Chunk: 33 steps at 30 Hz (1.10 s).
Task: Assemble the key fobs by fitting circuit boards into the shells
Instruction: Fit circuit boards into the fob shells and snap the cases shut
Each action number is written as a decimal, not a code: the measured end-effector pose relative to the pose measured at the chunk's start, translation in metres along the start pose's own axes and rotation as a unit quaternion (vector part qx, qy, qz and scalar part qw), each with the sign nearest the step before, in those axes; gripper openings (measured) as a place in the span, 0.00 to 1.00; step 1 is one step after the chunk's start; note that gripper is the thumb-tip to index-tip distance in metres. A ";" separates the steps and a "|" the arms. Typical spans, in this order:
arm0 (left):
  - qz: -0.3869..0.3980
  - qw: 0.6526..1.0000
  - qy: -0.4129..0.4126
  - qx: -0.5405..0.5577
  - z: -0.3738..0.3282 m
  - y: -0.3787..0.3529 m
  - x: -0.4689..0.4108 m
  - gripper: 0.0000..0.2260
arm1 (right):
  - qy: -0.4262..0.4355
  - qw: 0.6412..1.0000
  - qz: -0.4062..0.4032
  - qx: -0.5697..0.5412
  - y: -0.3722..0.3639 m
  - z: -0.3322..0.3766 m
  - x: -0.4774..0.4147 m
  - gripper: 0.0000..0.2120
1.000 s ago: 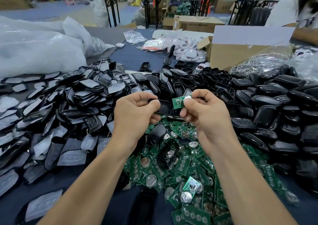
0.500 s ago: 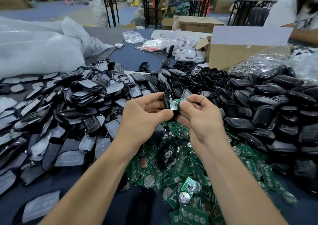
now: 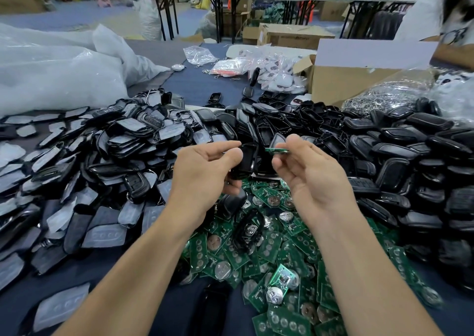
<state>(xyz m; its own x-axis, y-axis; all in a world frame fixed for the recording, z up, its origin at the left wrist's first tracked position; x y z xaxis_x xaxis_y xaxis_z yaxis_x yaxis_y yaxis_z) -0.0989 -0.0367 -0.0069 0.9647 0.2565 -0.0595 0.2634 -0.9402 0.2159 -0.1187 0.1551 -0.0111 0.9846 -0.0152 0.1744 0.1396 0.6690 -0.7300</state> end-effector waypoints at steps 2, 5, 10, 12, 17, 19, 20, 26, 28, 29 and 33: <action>0.006 1.000 0.002 -0.001 0.000 -0.001 0.001 0.09 | 0.018 0.999 0.009 0.030 -0.001 0.004 0.001 0.13; 0.005 1.000 0.012 0.004 0.001 0.000 0.001 0.10 | 0.044 0.997 0.003 0.060 0.000 0.009 0.003 0.16; -0.002 1.000 0.008 -0.019 0.001 0.000 0.001 0.08 | 0.036 0.998 0.017 0.048 -0.004 0.008 0.004 0.09; 0.000 1.000 0.004 -0.027 0.001 0.000 0.000 0.09 | 0.056 0.991 0.037 0.114 -0.008 0.008 0.005 0.10; 0.041 0.999 -0.009 -0.034 -0.001 -0.007 0.002 0.10 | 0.150 0.951 0.096 0.255 -0.022 0.014 0.012 0.12; 0.053 0.998 -0.013 -0.033 -0.002 -0.009 0.002 0.12 | 0.180 0.933 0.091 0.298 -0.023 0.015 0.013 0.11; 0.057 0.998 -0.014 -0.031 -0.002 -0.010 0.002 0.13 | 0.187 0.927 0.087 0.312 -0.023 0.015 0.014 0.10; 0.066 0.997 -0.023 -0.018 -0.005 -0.011 0.003 0.15 | 0.213 0.913 0.063 0.342 -0.023 0.014 0.017 0.10; 0.065 0.997 -0.029 -0.012 -0.006 -0.011 0.004 0.15 | 0.217 0.912 0.060 0.342 -0.023 0.015 0.018 0.11; 0.064 0.997 -0.031 -0.011 -0.007 -0.010 0.004 0.14 | 0.217 0.912 0.059 0.343 -0.023 0.015 0.018 0.10; 0.061 0.997 -0.035 -0.014 -0.006 -0.012 0.005 0.14 | 0.239 0.895 0.045 0.374 -0.023 0.019 0.021 0.10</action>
<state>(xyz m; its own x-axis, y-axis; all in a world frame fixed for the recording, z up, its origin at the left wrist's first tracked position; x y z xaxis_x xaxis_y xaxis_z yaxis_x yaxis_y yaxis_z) -0.0968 -0.0231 -0.0038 0.9874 0.1231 -0.0994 0.1447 -0.9569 0.2520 -0.1033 0.1529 0.0219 0.9460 -0.1330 -0.2957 0.1241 0.9911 -0.0488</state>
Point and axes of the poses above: each hand's wrist, its own x-axis away from the middle knuckle, its own y-axis out of the back of the hand, z = x × y, the point moved 8 cm from there along -x, towards the middle knuckle, and after that the axes turned 14 degrees about -x, right-handed, at the moved point
